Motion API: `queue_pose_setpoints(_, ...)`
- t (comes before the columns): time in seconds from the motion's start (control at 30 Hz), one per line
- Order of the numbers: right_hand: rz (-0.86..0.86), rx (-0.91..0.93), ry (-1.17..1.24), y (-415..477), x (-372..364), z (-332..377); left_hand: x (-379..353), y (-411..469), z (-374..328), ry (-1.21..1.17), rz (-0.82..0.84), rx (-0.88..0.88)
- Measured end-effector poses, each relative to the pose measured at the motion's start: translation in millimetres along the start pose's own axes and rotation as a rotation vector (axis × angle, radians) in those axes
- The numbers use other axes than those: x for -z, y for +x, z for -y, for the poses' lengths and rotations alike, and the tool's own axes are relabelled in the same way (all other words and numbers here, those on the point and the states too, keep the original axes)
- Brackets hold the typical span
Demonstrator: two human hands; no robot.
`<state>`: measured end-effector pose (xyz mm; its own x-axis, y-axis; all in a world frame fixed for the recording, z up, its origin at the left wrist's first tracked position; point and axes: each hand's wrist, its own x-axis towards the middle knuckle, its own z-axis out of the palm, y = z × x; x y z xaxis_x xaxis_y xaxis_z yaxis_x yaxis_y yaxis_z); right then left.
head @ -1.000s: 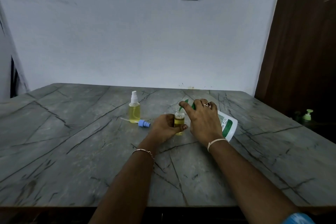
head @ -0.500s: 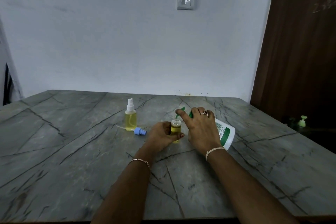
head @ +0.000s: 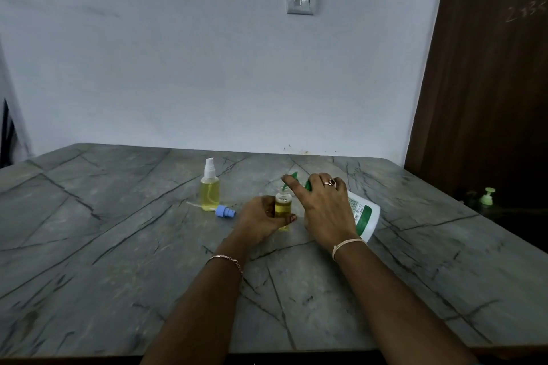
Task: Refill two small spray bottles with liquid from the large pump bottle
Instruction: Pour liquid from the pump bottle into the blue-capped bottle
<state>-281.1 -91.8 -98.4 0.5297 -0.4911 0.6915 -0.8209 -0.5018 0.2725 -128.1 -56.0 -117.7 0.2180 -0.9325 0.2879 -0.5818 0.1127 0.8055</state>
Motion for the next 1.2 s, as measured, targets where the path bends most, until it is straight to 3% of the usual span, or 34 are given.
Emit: queue_pose_setpoints(1.2,-0.037,-0.012,0.036,4.3,-1.9,4.0,-0.8,-2.0,-2.5,0.065,-0.035,-0.022)
